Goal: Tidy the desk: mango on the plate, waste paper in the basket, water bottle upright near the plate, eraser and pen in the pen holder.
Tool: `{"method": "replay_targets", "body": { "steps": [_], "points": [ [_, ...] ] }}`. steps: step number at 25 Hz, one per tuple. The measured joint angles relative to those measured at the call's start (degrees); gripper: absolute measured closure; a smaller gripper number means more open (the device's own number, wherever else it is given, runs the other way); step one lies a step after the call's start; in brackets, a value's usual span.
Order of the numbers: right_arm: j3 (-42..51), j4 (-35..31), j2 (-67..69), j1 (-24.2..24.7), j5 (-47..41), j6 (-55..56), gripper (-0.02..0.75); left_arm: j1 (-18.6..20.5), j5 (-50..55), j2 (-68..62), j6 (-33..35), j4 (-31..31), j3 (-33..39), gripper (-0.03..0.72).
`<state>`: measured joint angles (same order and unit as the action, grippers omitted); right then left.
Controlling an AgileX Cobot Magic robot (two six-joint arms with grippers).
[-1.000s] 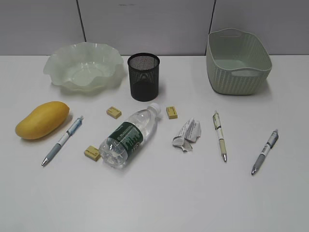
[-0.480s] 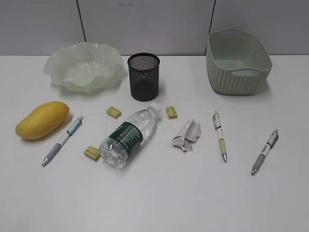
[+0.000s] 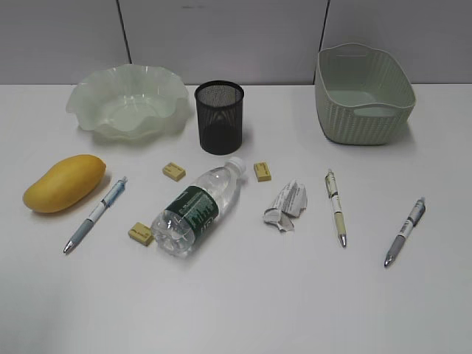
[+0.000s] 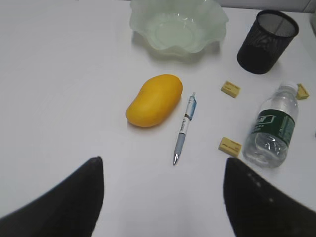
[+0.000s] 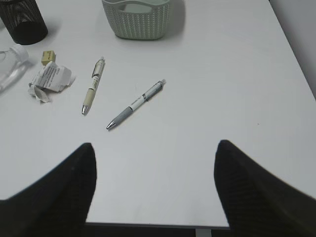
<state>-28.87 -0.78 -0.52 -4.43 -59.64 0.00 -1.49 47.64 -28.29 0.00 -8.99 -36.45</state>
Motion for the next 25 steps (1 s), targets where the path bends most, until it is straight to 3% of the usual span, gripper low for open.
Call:
{"method": "replay_targets", "body": {
  "steps": [17, 25],
  "points": [
    [0.0, 0.0, 0.0, 0.0, 0.0, 0.0, 0.153, 0.0, -1.07, -38.99, 3.67, 0.28, -11.98, 0.117],
    [0.0, 0.0, 0.0, 0.0, 0.0, 0.0, 0.153, 0.0, -1.59, -52.37, 12.97, 0.23, -17.11, 0.089]
  ]
}}
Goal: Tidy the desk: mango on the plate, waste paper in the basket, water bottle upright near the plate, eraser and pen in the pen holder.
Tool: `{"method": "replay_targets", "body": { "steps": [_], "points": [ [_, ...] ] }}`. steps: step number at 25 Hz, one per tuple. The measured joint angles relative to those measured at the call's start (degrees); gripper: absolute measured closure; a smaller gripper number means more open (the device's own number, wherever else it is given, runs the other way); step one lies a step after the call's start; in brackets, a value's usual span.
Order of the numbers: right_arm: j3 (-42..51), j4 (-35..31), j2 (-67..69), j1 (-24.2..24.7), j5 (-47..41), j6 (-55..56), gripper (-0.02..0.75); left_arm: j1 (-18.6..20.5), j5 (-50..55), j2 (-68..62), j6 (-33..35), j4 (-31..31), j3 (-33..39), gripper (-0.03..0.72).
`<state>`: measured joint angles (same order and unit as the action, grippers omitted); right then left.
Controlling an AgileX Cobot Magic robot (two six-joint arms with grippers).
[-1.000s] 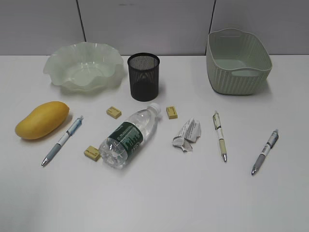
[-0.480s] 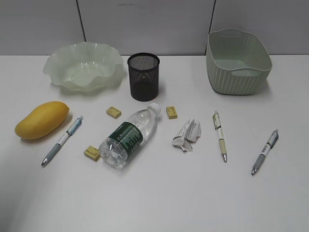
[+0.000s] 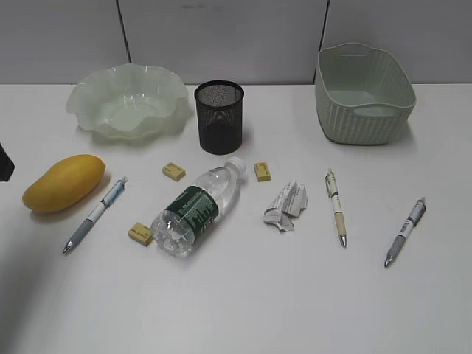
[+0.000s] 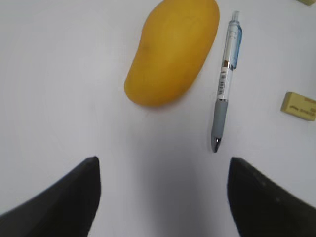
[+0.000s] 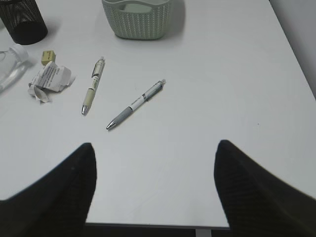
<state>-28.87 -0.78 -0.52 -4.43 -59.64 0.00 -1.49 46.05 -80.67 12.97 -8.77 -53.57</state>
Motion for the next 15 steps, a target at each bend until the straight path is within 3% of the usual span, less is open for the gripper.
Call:
{"method": "replay_targets", "body": {
  "steps": [7, 15],
  "points": [
    [0.0, 0.0, 0.0, 0.0, 0.0, 0.0, 0.153, -0.5, 0.55, -11.94, 5.79, -0.17, -6.99, 0.033],
    [0.0, 0.0, 0.0, 0.0, 0.0, 0.0, 0.153, -4.83, 1.55, -22.5, 9.29, 4.2, -15.61, 0.006]
  ]
}}
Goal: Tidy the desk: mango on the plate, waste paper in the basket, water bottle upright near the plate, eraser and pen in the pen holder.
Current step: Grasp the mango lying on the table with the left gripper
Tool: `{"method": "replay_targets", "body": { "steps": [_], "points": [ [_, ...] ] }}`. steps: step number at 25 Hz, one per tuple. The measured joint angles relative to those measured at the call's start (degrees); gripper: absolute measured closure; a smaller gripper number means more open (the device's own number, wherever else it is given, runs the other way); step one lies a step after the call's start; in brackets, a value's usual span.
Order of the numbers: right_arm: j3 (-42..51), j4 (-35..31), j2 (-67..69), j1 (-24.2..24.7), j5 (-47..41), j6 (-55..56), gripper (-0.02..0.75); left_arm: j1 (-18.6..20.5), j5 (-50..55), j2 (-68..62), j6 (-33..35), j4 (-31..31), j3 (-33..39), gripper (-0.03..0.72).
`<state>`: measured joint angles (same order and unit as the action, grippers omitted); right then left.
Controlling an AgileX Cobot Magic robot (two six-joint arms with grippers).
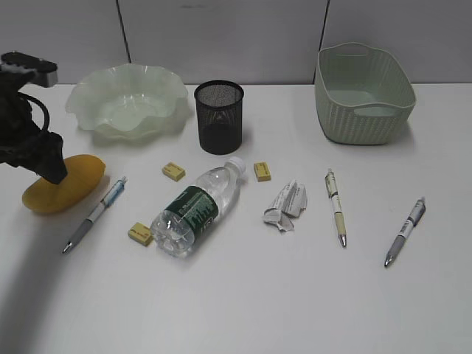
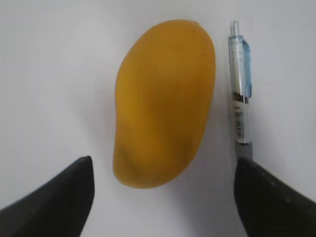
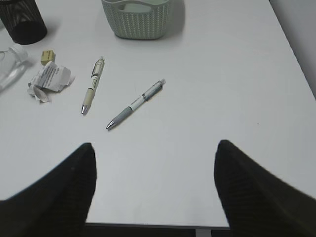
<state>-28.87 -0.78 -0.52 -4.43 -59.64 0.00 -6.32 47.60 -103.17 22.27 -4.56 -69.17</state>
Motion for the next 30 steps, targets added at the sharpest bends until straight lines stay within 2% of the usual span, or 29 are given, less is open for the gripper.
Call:
{"method": "replay_targets", "body": {
  "steps": [10, 23, 30],
  "points": [
    [0.0, 0.0, 0.0, 0.0, 0.0, 0.0, 0.153, -0.08, -1.19, -5.48, 4.64, 0.76, -0.66, 0.004],
    [0.0, 0.0, 0.0, 0.0, 0.0, 0.0, 0.153, -0.08, -6.73, -9.81, 5.24, 0.46, -0.71, 0.008],
    [0.0, 0.0, 0.0, 0.0, 0.0, 0.0, 0.153, -0.08, -8.81, -9.87, 5.24, -0.49, -0.71, 0.069]
  ]
}}
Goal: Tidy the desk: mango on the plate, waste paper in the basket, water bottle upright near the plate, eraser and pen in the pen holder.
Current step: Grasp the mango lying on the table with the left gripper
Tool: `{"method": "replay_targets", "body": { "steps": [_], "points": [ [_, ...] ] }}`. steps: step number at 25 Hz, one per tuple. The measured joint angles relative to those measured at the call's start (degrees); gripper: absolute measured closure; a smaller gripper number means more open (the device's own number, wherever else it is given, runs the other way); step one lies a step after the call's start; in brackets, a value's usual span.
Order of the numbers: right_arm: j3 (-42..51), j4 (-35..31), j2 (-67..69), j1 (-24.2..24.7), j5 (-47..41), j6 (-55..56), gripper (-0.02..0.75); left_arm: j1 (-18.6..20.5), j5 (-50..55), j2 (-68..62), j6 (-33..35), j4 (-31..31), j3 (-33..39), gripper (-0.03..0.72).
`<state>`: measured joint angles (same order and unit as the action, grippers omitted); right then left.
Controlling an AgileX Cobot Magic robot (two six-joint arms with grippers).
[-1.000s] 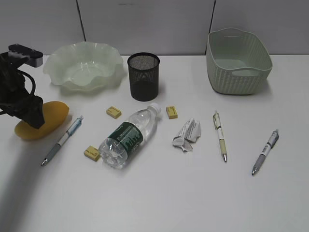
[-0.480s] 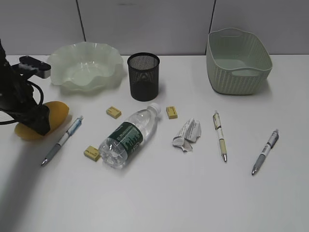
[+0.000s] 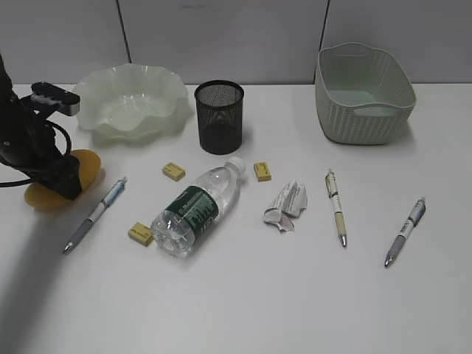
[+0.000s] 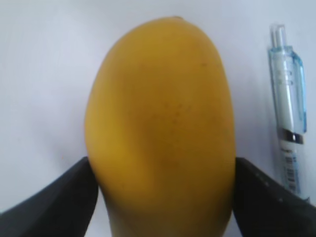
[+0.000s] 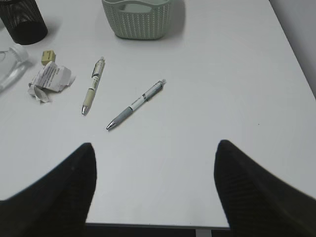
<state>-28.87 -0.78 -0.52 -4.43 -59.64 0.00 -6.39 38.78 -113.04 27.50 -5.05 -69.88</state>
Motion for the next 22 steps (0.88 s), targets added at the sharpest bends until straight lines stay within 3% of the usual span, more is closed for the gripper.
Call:
{"method": "replay_targets", "body": {
  "steps": [14, 22],
  "points": [
    [0.0, 0.0, 0.0, 0.0, 0.0, 0.0, 0.153, 0.0, 0.52, -0.98, 0.0, -2.7, -0.85, 0.097],
    [0.0, 0.0, 0.0, 0.0, 0.0, 0.0, 0.153, 0.0, 10.74, -0.01, -0.23, -5.97, -3.32, 0.099]
  ]
}}
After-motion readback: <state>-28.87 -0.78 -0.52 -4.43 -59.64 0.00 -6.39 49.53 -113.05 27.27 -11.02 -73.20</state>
